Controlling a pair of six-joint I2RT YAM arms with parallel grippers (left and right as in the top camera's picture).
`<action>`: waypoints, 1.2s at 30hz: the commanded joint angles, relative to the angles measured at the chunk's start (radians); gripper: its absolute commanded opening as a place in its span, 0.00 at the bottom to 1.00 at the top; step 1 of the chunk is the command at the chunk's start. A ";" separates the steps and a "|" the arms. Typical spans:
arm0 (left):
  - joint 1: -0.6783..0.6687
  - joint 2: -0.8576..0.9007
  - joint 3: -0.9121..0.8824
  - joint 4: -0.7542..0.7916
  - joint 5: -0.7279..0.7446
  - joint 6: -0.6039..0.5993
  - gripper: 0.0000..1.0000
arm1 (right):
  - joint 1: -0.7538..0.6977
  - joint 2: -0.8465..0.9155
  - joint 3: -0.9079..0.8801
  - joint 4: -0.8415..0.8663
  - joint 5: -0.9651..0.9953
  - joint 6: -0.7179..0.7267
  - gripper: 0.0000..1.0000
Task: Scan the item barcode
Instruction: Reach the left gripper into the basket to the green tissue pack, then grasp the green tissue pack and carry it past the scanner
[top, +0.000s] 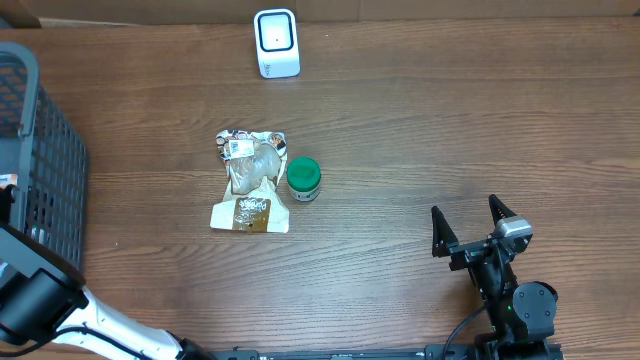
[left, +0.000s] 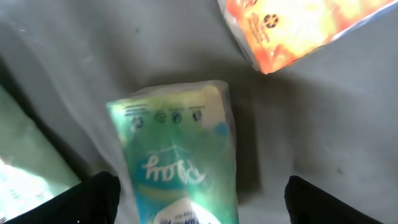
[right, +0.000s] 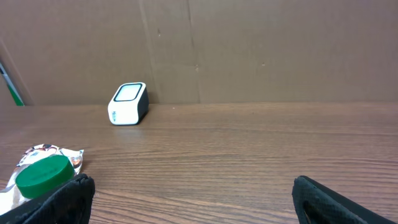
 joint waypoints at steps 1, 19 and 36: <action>0.006 0.048 -0.008 0.001 0.004 -0.011 0.87 | -0.004 -0.010 -0.010 0.004 -0.005 0.004 1.00; -0.018 0.063 0.069 -0.095 0.013 -0.041 0.44 | -0.004 -0.010 -0.010 0.004 -0.005 0.003 1.00; -0.186 -0.070 0.835 -0.552 0.187 -0.081 0.39 | -0.004 -0.010 -0.010 0.005 -0.005 0.004 1.00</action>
